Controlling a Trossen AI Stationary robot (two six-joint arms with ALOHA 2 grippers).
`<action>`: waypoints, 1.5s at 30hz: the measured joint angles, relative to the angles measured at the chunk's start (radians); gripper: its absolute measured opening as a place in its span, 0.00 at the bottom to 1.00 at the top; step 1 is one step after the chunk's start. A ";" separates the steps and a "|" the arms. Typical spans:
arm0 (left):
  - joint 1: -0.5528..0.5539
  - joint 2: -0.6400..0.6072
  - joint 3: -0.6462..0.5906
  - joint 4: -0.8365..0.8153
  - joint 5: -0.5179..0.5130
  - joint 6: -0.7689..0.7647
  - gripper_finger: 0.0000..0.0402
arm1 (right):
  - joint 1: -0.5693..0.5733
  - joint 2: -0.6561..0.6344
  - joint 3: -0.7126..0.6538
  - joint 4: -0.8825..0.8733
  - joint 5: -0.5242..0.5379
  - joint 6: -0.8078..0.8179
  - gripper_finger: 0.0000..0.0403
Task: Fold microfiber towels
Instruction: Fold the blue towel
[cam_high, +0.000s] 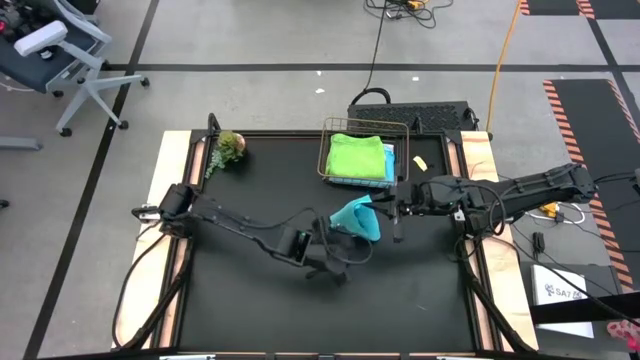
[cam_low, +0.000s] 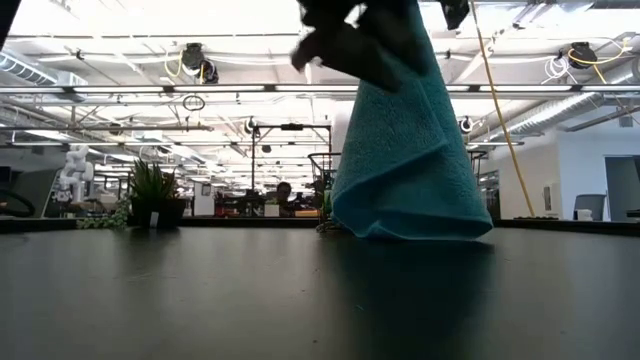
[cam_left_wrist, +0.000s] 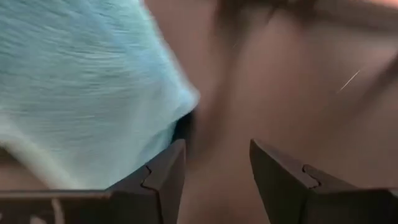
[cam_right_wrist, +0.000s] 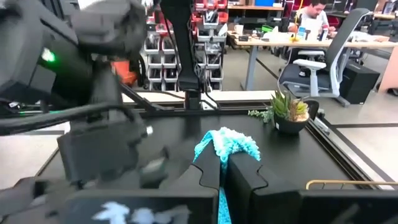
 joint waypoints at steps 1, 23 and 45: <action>0.005 0.000 0.035 -0.087 -0.011 0.042 0.45 | 0.000 0.000 0.000 -0.002 0.000 0.000 0.00; 0.030 0.001 0.151 -0.212 -0.023 0.722 0.45 | -0.063 0.165 0.000 0.031 -0.031 -0.015 0.00; 0.045 -0.002 0.070 -0.297 -0.026 1.097 0.45 | -0.065 0.244 -0.003 0.223 -0.137 0.068 0.00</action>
